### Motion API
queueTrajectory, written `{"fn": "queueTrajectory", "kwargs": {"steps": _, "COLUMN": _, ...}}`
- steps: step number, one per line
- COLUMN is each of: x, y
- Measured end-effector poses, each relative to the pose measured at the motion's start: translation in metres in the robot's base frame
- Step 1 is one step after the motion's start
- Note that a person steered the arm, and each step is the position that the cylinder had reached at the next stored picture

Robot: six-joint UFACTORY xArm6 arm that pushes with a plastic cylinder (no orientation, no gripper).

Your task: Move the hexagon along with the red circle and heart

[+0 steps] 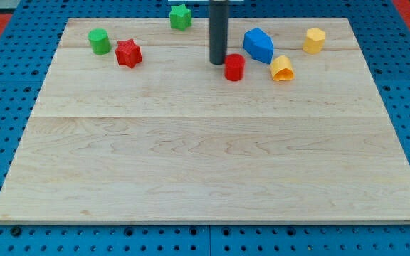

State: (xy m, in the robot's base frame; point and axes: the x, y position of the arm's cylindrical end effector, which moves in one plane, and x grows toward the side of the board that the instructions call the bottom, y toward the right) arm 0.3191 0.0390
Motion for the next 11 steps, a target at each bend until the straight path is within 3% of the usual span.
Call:
{"fn": "queueTrajectory", "kwargs": {"steps": 1, "x": 0.047, "y": -0.012}}
{"fn": "queueTrajectory", "kwargs": {"steps": 2, "x": 0.08, "y": 0.078}}
{"fn": "queueTrajectory", "kwargs": {"steps": 3, "x": 0.032, "y": 0.188}}
{"fn": "queueTrajectory", "kwargs": {"steps": 4, "x": -0.04, "y": 0.214}}
{"fn": "queueTrajectory", "kwargs": {"steps": 5, "x": -0.072, "y": 0.209}}
{"fn": "queueTrajectory", "kwargs": {"steps": 7, "x": -0.004, "y": 0.174}}
{"fn": "queueTrajectory", "kwargs": {"steps": 8, "x": -0.043, "y": 0.217}}
{"fn": "queueTrajectory", "kwargs": {"steps": 9, "x": -0.077, "y": 0.143}}
{"fn": "queueTrajectory", "kwargs": {"steps": 10, "x": -0.077, "y": 0.098}}
{"fn": "queueTrajectory", "kwargs": {"steps": 11, "x": -0.045, "y": 0.098}}
